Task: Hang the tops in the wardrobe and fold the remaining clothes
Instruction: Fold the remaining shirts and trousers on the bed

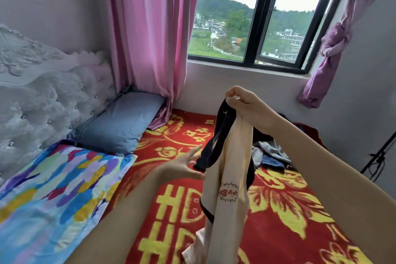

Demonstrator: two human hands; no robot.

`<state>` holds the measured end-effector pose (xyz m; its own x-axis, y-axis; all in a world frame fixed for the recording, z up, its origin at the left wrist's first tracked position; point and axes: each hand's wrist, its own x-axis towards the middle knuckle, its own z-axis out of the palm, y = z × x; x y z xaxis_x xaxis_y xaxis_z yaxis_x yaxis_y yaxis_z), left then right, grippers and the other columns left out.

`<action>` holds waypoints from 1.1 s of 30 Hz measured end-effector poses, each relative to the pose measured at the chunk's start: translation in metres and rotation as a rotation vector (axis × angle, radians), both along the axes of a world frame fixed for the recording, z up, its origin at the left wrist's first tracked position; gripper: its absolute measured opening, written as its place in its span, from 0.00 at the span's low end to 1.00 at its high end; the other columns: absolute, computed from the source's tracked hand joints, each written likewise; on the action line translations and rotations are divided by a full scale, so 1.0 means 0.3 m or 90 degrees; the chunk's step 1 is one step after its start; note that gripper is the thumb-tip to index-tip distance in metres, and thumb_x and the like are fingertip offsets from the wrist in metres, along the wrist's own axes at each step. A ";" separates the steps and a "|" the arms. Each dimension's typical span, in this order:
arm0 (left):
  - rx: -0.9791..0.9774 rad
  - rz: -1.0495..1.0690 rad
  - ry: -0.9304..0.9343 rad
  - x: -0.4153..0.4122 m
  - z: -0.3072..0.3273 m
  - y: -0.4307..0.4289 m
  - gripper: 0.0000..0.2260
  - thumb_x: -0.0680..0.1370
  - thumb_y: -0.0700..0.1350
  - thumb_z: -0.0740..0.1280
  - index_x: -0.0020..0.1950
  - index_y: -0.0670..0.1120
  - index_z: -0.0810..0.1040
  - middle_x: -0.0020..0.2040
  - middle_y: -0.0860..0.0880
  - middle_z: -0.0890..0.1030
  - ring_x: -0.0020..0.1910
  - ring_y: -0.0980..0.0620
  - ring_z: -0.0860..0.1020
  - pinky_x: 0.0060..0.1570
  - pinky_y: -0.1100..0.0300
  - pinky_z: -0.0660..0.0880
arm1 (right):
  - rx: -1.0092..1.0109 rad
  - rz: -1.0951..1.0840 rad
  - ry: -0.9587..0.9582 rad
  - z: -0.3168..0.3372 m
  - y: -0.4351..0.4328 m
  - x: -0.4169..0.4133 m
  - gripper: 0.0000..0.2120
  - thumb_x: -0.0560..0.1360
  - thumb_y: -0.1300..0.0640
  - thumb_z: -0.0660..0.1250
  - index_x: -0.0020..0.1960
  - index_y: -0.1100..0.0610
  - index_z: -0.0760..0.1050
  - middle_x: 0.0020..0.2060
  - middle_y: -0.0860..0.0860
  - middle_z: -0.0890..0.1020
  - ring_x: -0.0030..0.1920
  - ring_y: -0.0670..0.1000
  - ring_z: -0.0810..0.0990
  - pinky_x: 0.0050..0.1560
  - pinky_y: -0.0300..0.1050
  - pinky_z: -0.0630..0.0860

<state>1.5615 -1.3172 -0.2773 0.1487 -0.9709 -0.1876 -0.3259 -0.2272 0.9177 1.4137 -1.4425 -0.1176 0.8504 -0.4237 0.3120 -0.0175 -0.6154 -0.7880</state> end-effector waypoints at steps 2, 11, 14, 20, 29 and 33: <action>0.022 -0.016 0.075 -0.035 -0.005 -0.050 0.49 0.65 0.49 0.76 0.77 0.55 0.47 0.75 0.45 0.60 0.74 0.46 0.59 0.70 0.50 0.64 | 0.045 0.009 -0.020 0.006 -0.022 -0.036 0.12 0.80 0.64 0.56 0.41 0.53 0.69 0.34 0.48 0.71 0.34 0.44 0.70 0.38 0.37 0.66; 0.023 -0.144 0.032 -0.118 0.016 -0.161 0.28 0.71 0.40 0.73 0.70 0.51 0.69 0.70 0.53 0.70 0.67 0.57 0.69 0.61 0.62 0.69 | 0.200 0.069 -0.012 0.002 -0.108 -0.190 0.10 0.79 0.66 0.55 0.41 0.58 0.70 0.29 0.43 0.75 0.30 0.41 0.74 0.34 0.32 0.72; -0.056 -0.075 -0.016 -0.114 0.009 -0.147 0.09 0.72 0.38 0.71 0.52 0.38 0.79 0.49 0.49 0.80 0.46 0.58 0.78 0.47 0.67 0.73 | 0.235 0.020 -0.049 -0.020 -0.155 -0.219 0.10 0.79 0.66 0.55 0.42 0.58 0.70 0.29 0.43 0.76 0.31 0.42 0.75 0.35 0.33 0.73; -0.104 0.024 0.061 -0.005 -0.005 -0.047 0.08 0.72 0.36 0.71 0.42 0.41 0.72 0.32 0.50 0.78 0.32 0.56 0.74 0.36 0.65 0.70 | 0.291 -0.121 -0.127 -0.081 -0.255 -0.286 0.09 0.79 0.64 0.57 0.41 0.57 0.70 0.28 0.44 0.77 0.28 0.41 0.75 0.32 0.32 0.73; -0.028 0.108 0.245 0.077 0.039 0.040 0.14 0.58 0.47 0.80 0.39 0.42 0.85 0.34 0.44 0.82 0.31 0.54 0.80 0.30 0.65 0.76 | 0.066 -0.192 0.084 -0.175 -0.271 -0.302 0.05 0.76 0.58 0.66 0.44 0.52 0.71 0.29 0.49 0.72 0.29 0.44 0.68 0.33 0.33 0.67; -0.021 0.127 0.165 0.071 0.074 0.053 0.07 0.75 0.45 0.68 0.40 0.43 0.76 0.32 0.49 0.75 0.28 0.58 0.73 0.27 0.68 0.69 | 0.090 -0.083 0.204 -0.187 -0.263 -0.335 0.12 0.72 0.62 0.71 0.51 0.48 0.76 0.28 0.44 0.73 0.29 0.38 0.72 0.34 0.29 0.68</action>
